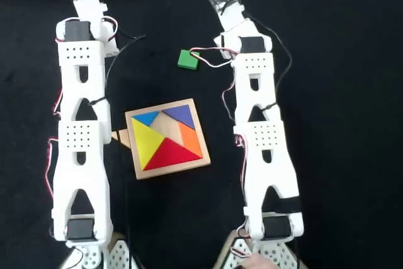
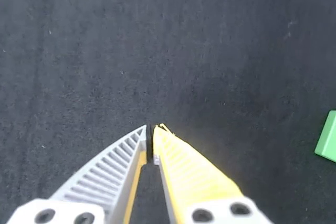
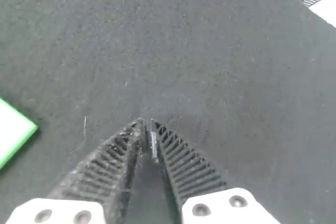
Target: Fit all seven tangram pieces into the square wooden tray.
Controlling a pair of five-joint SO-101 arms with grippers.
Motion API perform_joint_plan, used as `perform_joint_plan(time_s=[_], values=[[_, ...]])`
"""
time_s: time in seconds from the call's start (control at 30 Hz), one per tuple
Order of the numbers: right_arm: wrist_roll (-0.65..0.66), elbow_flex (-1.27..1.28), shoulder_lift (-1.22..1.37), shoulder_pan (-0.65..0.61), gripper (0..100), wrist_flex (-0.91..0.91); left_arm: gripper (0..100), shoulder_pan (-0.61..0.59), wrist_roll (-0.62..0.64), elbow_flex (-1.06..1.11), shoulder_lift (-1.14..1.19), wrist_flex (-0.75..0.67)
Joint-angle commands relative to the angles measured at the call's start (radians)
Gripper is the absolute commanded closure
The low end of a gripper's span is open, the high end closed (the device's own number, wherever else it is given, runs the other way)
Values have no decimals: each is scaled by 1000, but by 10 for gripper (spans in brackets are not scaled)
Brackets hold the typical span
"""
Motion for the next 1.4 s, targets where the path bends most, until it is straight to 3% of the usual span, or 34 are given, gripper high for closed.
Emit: perform_joint_plan(time_s=[0.0, 0.43, 0.77, 1.37], values=[[-18, -47, -19, 14, 987, -23, 970, 2, 3, -39, -14, -20], [-15, -54, -22, 23, 987, -15, 970, 4, 3, -41, -17, -29], [-21, -51, -90, 152, 987, 26, 970, 22, 3, -41, -55, -181], [-15, -53, -90, 206, 987, 61, 968, 41, 3, -42, -141, -163]])
